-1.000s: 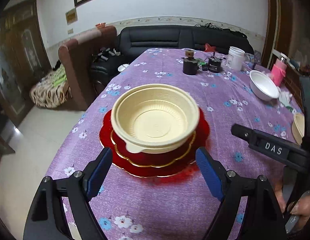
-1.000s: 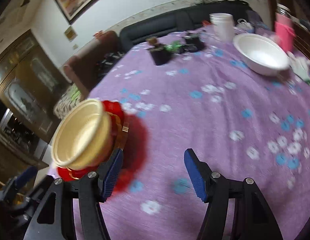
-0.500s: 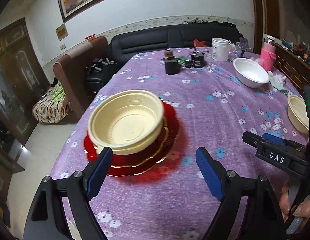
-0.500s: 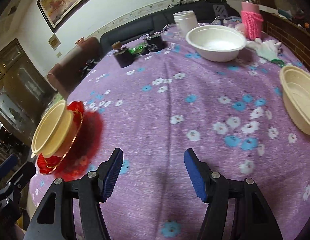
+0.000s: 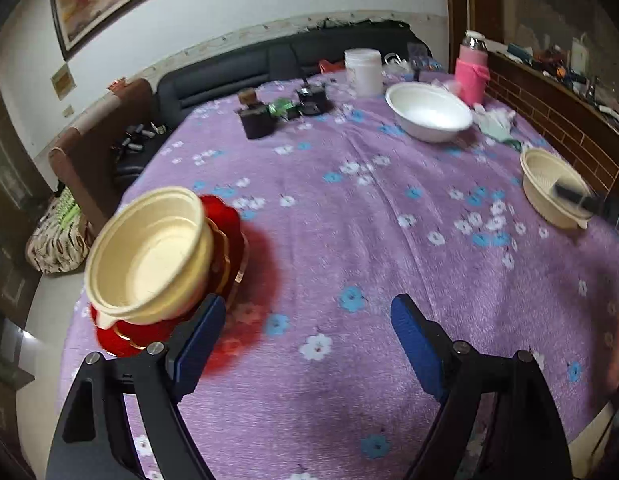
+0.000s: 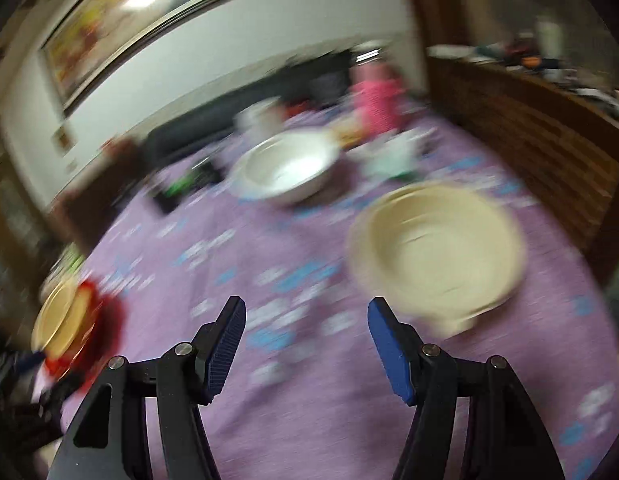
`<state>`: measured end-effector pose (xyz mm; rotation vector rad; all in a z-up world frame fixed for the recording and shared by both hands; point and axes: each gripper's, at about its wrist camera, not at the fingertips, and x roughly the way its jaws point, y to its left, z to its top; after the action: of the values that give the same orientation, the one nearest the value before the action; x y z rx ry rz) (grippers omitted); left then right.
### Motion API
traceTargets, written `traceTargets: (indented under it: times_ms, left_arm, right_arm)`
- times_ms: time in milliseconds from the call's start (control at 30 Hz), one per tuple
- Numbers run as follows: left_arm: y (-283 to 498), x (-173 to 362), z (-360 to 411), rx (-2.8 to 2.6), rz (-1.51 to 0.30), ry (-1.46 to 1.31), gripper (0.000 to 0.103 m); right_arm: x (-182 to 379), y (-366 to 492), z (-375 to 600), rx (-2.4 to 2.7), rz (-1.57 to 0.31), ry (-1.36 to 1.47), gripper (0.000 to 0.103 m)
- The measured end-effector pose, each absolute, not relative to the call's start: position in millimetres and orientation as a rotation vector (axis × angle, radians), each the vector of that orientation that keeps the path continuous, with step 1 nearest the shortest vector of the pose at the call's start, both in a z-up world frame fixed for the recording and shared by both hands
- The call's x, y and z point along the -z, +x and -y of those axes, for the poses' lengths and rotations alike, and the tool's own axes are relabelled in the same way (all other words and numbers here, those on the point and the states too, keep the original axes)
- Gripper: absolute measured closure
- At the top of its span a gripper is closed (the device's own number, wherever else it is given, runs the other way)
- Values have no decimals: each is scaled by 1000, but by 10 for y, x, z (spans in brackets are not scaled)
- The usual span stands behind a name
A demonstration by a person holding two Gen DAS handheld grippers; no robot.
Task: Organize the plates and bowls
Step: 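Move the right gripper to the second cream bowl and grasp its rim, then lift the second cream bowl and carry it toward the plate stack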
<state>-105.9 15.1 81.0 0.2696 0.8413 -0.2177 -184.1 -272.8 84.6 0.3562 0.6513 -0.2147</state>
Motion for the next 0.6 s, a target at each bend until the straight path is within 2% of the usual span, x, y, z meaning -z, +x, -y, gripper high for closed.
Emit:
traceTargets:
  times_ms: [233, 367, 400, 433, 500, 600]
  left_arm:
    - [-951, -653, -159, 260, -916, 209, 19]
    - [-900, -584, -184, 298, -953, 141, 19]
    - [-881, -542, -184, 319, -981, 121, 19]
    - [-874, -515, -179, 329, -996, 117, 19]
    - [-879, -466, -162, 338, -1015, 126, 19]
    - [-915, -448, -158, 319, -1007, 156, 19]
  right_arm:
    - [-614, -1870, 3937, 500, -714, 558, 35]
    - [-381, -1736, 4167, 469, -767, 646, 37]
    - [-352, -1715, 4190, 459, -770, 658, 45]
    - [-316, -1678, 4190, 449, -779, 672, 64]
    - [-268, -1554, 4138, 412, -797, 687, 79]
    - [-277, -1398, 3885, 351, -811, 623, 86]
